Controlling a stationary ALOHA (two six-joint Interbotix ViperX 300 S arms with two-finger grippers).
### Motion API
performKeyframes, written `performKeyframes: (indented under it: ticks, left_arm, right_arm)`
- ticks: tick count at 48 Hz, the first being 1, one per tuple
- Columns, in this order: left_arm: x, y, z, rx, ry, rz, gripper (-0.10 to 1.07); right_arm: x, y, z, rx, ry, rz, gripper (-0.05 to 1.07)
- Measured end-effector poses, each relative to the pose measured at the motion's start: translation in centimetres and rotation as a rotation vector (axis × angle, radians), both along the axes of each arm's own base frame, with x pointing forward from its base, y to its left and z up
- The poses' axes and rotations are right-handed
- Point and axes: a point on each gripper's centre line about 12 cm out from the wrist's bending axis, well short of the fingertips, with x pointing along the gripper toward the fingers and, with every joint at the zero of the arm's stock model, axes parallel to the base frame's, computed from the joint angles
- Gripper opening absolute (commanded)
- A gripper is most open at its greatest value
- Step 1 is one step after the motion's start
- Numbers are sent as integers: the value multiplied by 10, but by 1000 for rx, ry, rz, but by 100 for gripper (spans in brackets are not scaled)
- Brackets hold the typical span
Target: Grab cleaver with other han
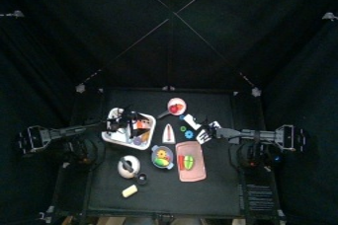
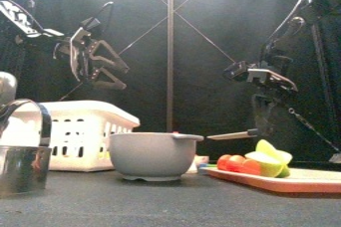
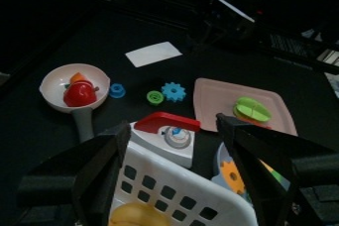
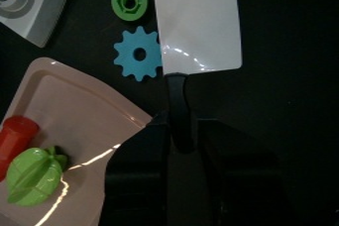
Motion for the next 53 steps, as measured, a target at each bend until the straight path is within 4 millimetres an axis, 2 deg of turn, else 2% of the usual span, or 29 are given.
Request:
performKeyframes:
  ticks: [6, 12, 25, 29, 41, 53]
  left_arm:
    - [3, -11, -2, 64, 22, -64, 102]
    - [8, -31, -4, 192, 43, -181, 102]
    - [14, -65, -3, 514, 32, -377, 102]
    - [16, -72, -1, 583, 16, -405, 102]
    - [23, -83, 5, 782, -69, -437, 102]
    - [36, -88, -3, 972, -166, -452, 102]
  right_arm:
    - [3, 8, 2, 13, -12, 19, 39]
    - [8, 19, 12, 22, -57, 49, 38]
    - [31, 56, 59, 70, -318, 162, 38]
    - [36, 66, 66, 104, -386, 178, 38]
    - [45, 95, 74, 135, -484, 274, 38]
    - [47, 116, 78, 138, -513, 354, 38]
